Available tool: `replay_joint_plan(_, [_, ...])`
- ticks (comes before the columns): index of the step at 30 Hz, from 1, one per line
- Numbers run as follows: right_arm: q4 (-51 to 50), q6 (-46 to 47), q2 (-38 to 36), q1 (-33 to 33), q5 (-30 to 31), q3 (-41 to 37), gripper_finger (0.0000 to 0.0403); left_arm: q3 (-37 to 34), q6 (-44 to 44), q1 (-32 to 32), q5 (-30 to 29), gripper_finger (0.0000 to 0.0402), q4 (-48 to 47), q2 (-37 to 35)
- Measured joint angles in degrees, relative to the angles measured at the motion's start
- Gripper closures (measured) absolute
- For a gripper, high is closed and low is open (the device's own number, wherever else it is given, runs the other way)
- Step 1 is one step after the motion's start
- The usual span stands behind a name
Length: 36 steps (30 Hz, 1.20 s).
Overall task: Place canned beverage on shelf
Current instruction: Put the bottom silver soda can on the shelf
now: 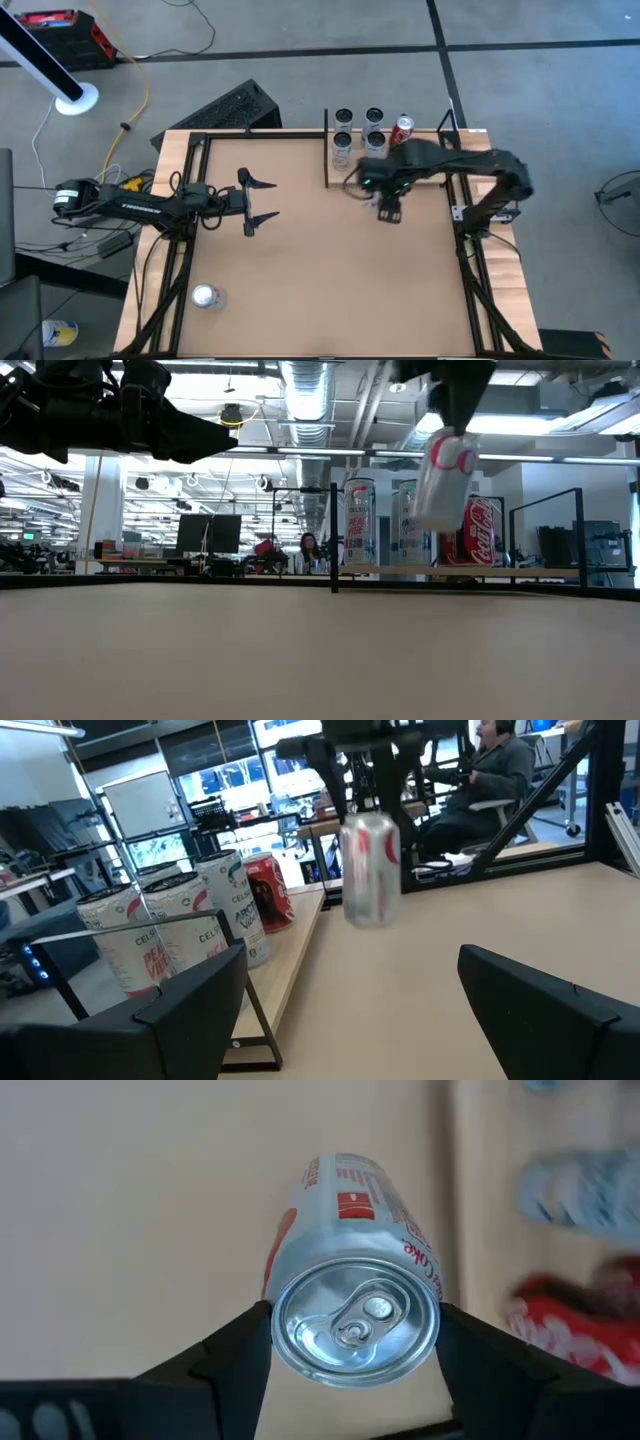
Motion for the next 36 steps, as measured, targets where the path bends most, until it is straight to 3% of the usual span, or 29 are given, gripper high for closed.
replay_joint_plan(8, [-0.2,5.5,-13.3,-4.4,0.1,-9.6,0.0130,0.0,0.2,0.0,0.0,0.0051,-0.3,0.0])
replay_joint_plan(17, [-0.2,3.0,-22.4,-12.1,1.0,-21.4,0.0130,0.0,0.2,0.0,0.0,0.0051,-0.1,0.0])
replay_joint_plan(36, [0.9,-10.1,-22.3,-31.8,7.8,-26.9,0.0131,0.0,0.2,0.0,0.0,0.0051,0.2,0.0])
